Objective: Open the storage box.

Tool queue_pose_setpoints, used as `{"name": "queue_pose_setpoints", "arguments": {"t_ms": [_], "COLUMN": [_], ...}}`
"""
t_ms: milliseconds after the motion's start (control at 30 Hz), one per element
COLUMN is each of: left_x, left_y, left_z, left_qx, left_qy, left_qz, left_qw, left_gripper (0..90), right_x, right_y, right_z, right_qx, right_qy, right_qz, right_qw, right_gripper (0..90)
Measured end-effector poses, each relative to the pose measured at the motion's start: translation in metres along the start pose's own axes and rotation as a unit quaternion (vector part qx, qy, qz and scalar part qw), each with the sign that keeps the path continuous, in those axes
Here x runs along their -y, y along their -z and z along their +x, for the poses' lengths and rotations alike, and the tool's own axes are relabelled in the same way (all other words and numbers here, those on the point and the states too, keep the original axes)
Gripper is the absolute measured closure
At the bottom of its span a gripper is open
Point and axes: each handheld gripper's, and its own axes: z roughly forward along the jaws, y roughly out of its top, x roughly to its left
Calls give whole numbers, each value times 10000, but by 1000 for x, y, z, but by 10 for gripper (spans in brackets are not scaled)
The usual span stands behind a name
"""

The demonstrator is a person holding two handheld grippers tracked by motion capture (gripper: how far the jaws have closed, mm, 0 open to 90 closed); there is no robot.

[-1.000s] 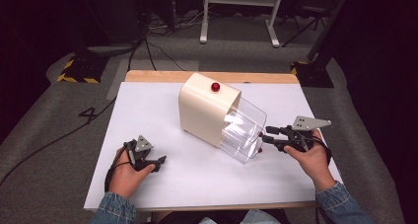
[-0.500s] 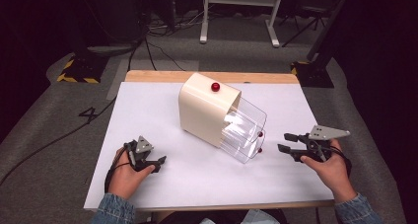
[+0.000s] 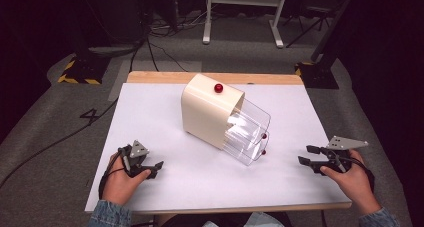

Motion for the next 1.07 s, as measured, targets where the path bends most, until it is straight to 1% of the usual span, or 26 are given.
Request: {"name": "queue_pose_setpoints", "arguments": {"t_ms": [100,200,267,300,400,467,500,533,600,633,733,800,867,933,1067], "left_x": [4,8,10,11,14,15,15,15,15,15,16,16,16,16,16], "left_y": [3,3,3,3,2,2,1,1,1,0,0,0,0,0,0], "left_z": [3,4,3,3,3,3,2,2,2,2,1,1,1,0,1], "left_qx": [-5,9,13,15,32,70,86,82,73,83,74,88,78,32,44], "left_qy": [40,58,63,31,16,-57,-92,-167,-175,-165,-179,-132,-173,-209,-197], "left_qz": [14,81,125,149,69,44,39,86,86,89,61,60,52,45,71], "left_qw": [10000,9999,9999,9999,10000,9999,9999,9998,9998,9998,9998,9999,9998,9998,9998], "left_gripper": [274,275,274,272,248,233,215,195,188,187,185,184,184,184,184], "right_x": [12,22,27,29,35,41,43,46,47,47,49,50,50,50,50], "right_y": [2,2,1,0,-5,-10,-13,-14,-15,-15,-16,-16,-16,-16,-16], "right_z": [-8,-14,-16,-17,-17,-17,-16,-15,-12,-11,-8,-9,-8,-7,-7], "right_qx": [76,141,148,149,168,186,201,221,246,276,359,378,392,454,468], "right_qy": [-155,-198,-269,-298,-324,-285,-216,-113,15,70,122,130,144,175,161], "right_qz": [121,281,278,272,284,350,411,358,352,356,307,290,268,258,265], "right_qw": [9998,9993,9991,9991,9989,9988,9987,9991,9991,9990,9988,9988,9988,9985,9984], "right_gripper": [363,359,357,353,319,289,268,259,221,220,210,208,206,197,189]}}
